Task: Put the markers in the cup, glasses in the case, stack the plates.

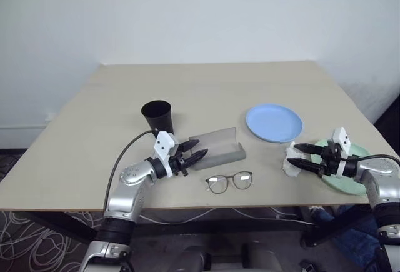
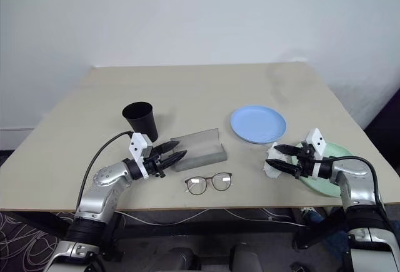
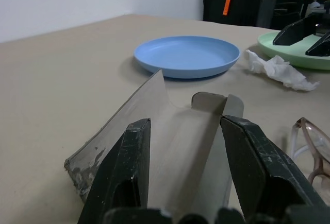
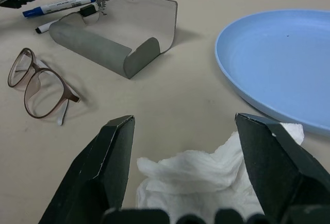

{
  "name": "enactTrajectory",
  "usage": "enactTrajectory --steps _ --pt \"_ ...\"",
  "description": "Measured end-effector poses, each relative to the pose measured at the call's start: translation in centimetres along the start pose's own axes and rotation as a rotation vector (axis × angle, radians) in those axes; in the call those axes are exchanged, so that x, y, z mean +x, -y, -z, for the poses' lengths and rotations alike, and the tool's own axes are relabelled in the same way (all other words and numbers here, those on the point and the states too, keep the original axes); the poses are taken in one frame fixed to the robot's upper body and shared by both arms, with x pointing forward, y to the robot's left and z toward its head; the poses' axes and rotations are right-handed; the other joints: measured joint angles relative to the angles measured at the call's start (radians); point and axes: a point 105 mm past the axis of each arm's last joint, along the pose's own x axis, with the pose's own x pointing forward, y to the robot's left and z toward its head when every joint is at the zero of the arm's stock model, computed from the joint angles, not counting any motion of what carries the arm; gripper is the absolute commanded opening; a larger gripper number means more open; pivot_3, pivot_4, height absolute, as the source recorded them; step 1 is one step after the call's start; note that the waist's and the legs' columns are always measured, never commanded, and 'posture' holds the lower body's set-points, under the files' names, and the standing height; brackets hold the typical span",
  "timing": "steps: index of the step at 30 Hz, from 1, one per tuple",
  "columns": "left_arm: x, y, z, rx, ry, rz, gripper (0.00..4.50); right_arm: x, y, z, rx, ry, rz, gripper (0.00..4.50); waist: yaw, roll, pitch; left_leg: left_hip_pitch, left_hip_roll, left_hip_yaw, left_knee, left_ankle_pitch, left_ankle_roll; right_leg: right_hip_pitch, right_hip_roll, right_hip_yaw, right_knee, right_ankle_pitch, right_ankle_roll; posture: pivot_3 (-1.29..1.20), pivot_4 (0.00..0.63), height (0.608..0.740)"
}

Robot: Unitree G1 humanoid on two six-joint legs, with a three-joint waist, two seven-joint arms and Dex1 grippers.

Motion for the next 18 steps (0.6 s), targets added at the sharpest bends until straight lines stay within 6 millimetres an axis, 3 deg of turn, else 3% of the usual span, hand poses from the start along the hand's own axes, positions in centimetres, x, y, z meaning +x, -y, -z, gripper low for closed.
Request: enactTrajectory --steps 18 --pt "-0.55 0.71 0.31 -0.026 -0.007 -0.013 2.19 -0.22 0.65 -0.94 -0.029 -0.008 0.061 3.38 0.000 0.000 0.000 0.001 0.001 0.002 0.000 -0.002 -0.002 0.000 0.000 0.001 0.000 0.000 0.000 0.00 0.000 0.740"
